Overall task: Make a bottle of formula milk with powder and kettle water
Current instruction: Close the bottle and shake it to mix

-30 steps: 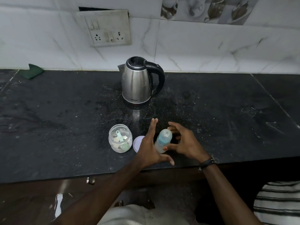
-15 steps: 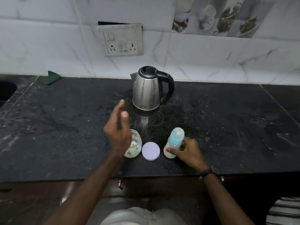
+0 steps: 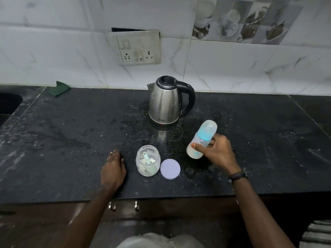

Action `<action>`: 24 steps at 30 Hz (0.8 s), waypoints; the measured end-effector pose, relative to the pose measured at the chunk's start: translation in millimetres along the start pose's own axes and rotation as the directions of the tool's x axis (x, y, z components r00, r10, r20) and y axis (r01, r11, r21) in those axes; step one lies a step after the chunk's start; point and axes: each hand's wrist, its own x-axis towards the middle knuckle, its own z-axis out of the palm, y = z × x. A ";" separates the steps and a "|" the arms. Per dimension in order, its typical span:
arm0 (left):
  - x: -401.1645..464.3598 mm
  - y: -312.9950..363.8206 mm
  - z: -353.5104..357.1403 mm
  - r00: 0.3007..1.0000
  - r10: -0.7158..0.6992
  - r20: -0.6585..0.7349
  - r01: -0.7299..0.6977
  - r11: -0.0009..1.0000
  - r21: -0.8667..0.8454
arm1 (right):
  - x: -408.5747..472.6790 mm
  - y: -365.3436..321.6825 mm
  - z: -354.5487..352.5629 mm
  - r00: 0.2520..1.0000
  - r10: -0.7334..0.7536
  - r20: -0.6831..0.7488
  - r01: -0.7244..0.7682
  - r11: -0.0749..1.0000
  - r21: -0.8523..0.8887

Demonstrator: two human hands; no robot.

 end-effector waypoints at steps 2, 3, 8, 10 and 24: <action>-0.8 -1.7 -0.2 0.999 0.019 0.030 -0.020 1.000 0.015 | 3.1 -4.3 -1.3 0.999 0.049 -0.003 -0.049 0.998 -0.046; -1.3 -2.2 -0.3 0.999 0.032 0.043 -0.033 0.999 0.019 | 4.5 -5.1 -0.3 0.999 0.038 0.018 -0.038 0.999 -0.027; -4.0 -2.5 3.6 0.997 0.047 0.057 -0.050 0.997 0.055 | 2.3 -18.0 -0.3 0.996 0.092 -0.008 -0.092 0.996 0.000; -3.5 -4.3 6.3 0.997 0.051 0.051 -0.054 0.997 0.059 | 1.0 -18.3 2.1 0.996 0.058 0.072 -0.059 0.998 0.018; -1.9 -11.7 14.6 0.997 0.072 0.014 -0.073 0.996 0.044 | 0.6 -23.6 5.1 0.992 -0.002 0.129 -0.021 0.984 0.178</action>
